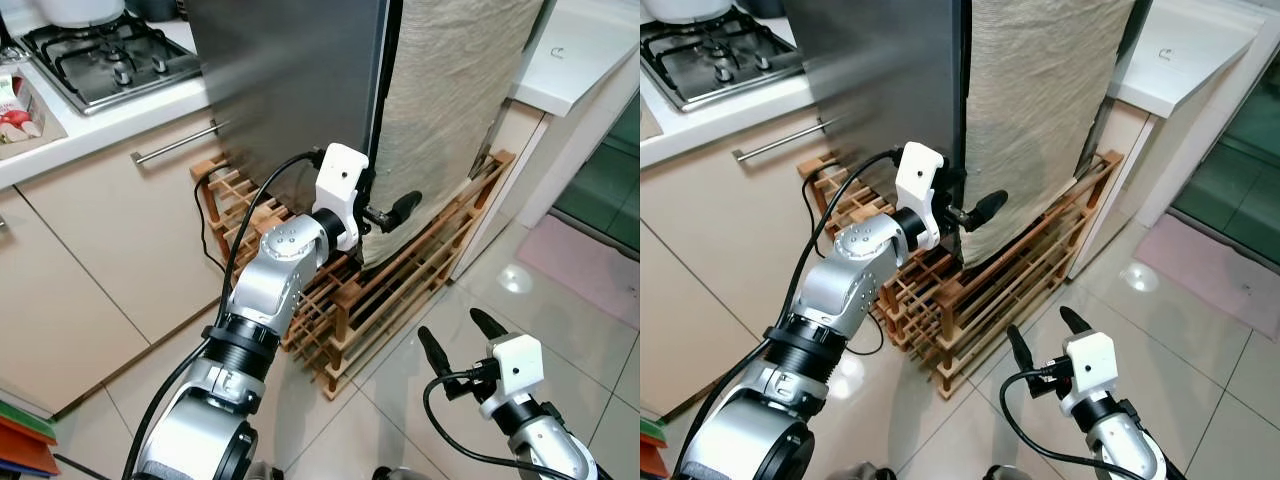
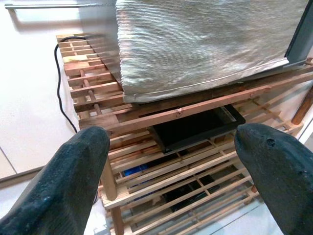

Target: Restocking fridge

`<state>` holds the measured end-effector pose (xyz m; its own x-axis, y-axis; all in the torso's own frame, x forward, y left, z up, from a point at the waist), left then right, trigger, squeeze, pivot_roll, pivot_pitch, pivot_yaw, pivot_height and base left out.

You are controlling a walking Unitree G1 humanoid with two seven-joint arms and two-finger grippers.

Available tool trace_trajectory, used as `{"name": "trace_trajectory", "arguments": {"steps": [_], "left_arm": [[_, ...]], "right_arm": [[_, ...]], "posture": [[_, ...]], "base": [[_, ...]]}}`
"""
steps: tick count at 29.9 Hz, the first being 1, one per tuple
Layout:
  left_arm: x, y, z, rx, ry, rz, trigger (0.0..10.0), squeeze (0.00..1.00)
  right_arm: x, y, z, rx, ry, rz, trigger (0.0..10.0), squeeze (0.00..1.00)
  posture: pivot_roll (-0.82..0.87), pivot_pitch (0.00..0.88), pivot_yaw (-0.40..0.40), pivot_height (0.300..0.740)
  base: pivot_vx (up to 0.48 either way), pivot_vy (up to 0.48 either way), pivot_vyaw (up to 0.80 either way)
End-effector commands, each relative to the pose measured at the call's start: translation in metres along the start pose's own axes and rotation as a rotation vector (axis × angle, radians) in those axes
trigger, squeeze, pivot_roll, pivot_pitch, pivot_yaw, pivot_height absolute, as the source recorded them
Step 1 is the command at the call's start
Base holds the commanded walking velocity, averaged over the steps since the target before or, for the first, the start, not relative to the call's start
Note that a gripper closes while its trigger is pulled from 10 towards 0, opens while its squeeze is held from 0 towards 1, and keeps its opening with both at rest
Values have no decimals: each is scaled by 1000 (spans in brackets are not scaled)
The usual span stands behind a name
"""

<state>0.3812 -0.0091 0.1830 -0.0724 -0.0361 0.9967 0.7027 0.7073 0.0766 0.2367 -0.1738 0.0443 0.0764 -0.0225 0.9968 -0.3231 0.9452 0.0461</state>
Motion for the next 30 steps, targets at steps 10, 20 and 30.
{"name": "trace_trajectory", "arguments": {"steps": [10,20,30], "left_arm": [[10,18,5,53,-29,-28,10000,0],[14,8,1,25,-50,1,10000,0],[18,-8,-4,-17,-65,36,10000,0]], "right_arm": [[-7,0,8,-26,5,-25,10000,0],[1,-5,11,-28,-13,-17,10000,0],[3,-4,12,-28,-15,-18,10000,0]], "posture": [[-34,64,6,740],[-36,64,3,740],[-41,66,3,740]], "base": [[0,0,0],[0,0,0],[0,0,0]]}}
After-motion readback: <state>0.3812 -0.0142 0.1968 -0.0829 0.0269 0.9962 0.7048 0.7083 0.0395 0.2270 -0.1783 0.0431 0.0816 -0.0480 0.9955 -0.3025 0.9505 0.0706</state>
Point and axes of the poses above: a point about 5 cm out from each wrist's last joint towards the gripper, its own z axis pointing back from the gripper into the wrist, its own x axis along the axis of the wrist's last joint, y = z × x, the point moved 5 cm from there along -z, pointing out of the wrist towards the gripper, and after that the axes turned 7 degrees about -z, right-handed, at the moved point
